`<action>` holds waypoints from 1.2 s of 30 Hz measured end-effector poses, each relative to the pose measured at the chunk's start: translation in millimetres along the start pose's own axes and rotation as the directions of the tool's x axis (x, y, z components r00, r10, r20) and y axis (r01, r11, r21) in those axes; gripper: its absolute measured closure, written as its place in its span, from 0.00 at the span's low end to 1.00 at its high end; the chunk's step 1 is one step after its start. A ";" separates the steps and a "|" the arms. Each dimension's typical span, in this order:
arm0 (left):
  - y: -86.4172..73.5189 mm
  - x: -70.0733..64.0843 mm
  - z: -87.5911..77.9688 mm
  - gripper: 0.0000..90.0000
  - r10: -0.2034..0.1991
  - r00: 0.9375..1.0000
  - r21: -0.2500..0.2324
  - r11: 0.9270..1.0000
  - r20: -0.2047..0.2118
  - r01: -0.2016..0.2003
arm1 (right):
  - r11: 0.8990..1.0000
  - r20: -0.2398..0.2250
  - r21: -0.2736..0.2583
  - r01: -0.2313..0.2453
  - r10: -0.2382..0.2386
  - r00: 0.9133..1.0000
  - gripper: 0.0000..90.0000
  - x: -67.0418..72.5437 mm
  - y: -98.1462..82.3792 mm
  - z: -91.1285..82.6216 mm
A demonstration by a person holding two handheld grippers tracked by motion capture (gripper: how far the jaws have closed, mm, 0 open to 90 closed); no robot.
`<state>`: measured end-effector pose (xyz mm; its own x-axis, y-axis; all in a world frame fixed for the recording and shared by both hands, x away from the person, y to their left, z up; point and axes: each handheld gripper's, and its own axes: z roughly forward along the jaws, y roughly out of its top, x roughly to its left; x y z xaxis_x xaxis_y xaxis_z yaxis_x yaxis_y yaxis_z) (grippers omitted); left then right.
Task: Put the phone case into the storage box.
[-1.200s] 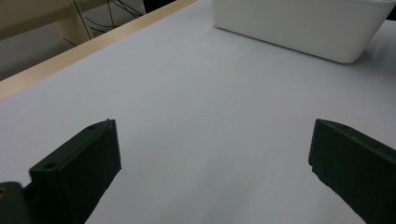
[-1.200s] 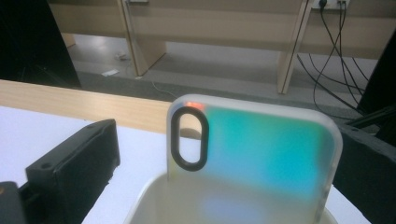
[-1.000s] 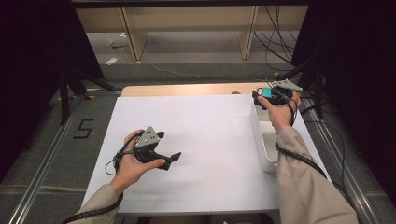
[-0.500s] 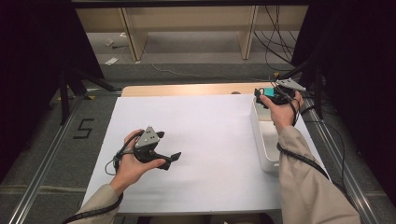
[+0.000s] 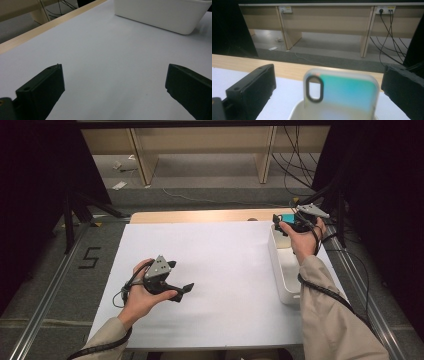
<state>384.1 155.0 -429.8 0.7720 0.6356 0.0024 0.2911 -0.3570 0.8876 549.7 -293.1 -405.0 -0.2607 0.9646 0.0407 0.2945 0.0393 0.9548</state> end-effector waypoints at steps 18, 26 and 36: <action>0.7 -0.8 -0.1 0.02 -0.001 1.000 -0.003 1.000 0.001 0.001 | 1.000 -0.014 -0.014 0.008 -0.008 1.000 0.01 4.4 2.5 -8.8; 0.7 -1.1 0.1 0.02 -0.003 1.000 0.000 1.000 0.002 0.003 | 1.000 -0.061 -0.012 0.015 -0.016 0.998 0.01 12.3 0.4 -21.2; 0.4 -0.4 0.0 0.02 -0.006 1.000 0.002 1.000 0.000 0.006 | 0.999 -0.136 0.001 0.032 -0.031 0.990 0.10 23.2 -4.1 -35.4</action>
<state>384.0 154.6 -429.5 0.7701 0.6379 -0.0027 0.2967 -0.3543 0.8868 509.9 -280.1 -397.5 -0.3929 0.9182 0.0505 0.2870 0.0702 0.9554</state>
